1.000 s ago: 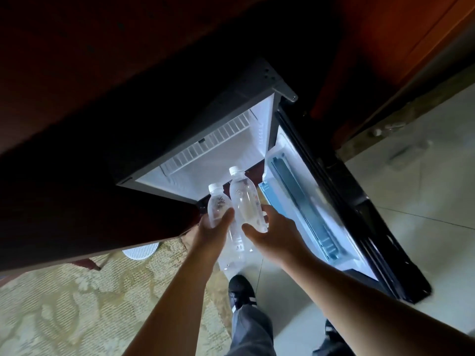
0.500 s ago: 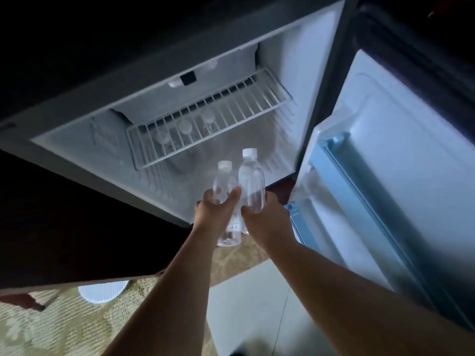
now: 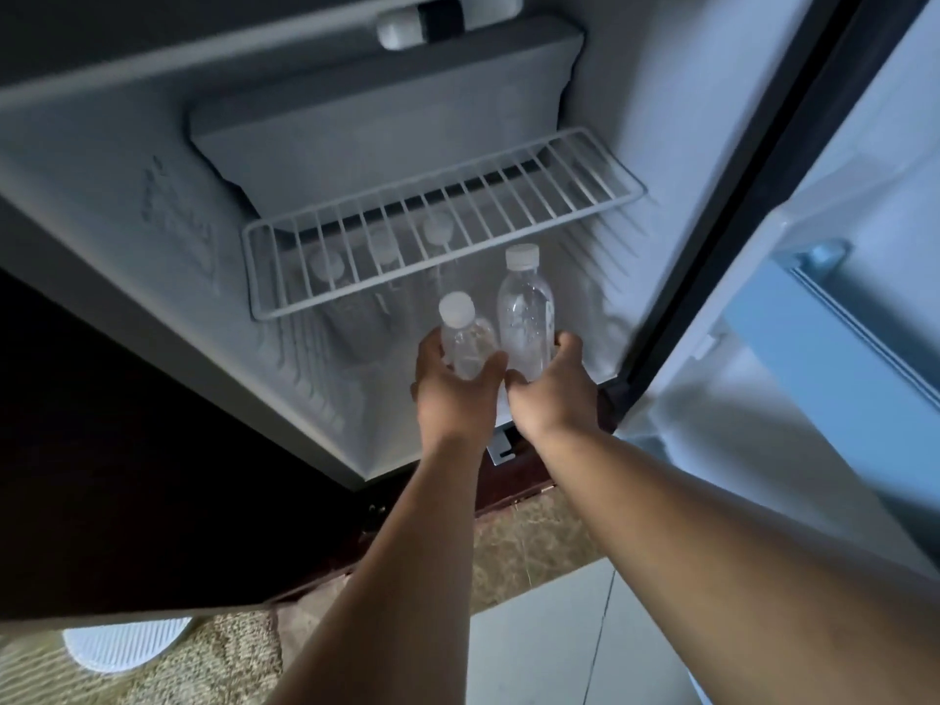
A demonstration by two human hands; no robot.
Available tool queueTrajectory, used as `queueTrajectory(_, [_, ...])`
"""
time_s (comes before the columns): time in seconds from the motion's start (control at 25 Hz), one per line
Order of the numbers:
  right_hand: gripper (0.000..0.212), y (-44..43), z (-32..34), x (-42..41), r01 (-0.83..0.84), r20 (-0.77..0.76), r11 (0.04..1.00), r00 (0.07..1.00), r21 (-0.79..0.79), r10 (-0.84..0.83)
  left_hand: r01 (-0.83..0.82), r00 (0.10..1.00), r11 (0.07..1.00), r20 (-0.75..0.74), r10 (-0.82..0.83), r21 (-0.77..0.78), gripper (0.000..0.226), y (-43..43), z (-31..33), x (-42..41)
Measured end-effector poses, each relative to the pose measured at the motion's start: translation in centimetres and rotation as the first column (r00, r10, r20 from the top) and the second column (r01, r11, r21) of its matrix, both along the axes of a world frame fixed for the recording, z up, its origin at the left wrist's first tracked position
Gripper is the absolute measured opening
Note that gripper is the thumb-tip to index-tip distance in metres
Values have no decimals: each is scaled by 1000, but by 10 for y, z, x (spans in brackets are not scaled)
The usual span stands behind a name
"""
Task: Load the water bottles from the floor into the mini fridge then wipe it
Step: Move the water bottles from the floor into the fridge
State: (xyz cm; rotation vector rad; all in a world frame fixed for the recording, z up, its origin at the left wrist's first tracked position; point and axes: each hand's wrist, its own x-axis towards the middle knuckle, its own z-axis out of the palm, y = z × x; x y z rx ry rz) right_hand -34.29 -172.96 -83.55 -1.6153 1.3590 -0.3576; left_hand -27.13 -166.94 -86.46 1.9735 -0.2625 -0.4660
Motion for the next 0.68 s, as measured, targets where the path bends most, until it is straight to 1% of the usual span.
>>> queueTrajectory(0.12, [64, -14, -9, 14, 41, 10, 999, 999, -1, -41, -25, 1000, 999, -4, 25, -41, 68, -12, -8, 10])
queueTrajectory(0.24, [66, -23, -19, 20, 80, 34, 997, 996, 9, -80, -67, 998, 993, -21, 65, -95, 62, -28, -8, 19])
queueTrajectory(0.32, [65, -28, -25, 23, 93, 60, 996, 994, 17, -94, -83, 996, 988, -1, 84, -130, 65, -39, -9, 20])
queueTrajectory(0.4, [62, -34, -30, 26, 136, 88, 991, 987, 9, -136, -63, 998, 988, 8, 65, -138, 68, -47, -11, 19])
queueTrajectory(0.52, [62, -43, -38, 28, 176, 85, 984, 981, -14, -174, -55, 998, 986, -45, 49, -157, 65, -56, -16, 18])
queueTrajectory(0.68, [61, -51, -42, 30, 158, 76, 987, 985, -3, -157, -128, 988, 974, -110, 109, -185, 52, -61, -19, 20])
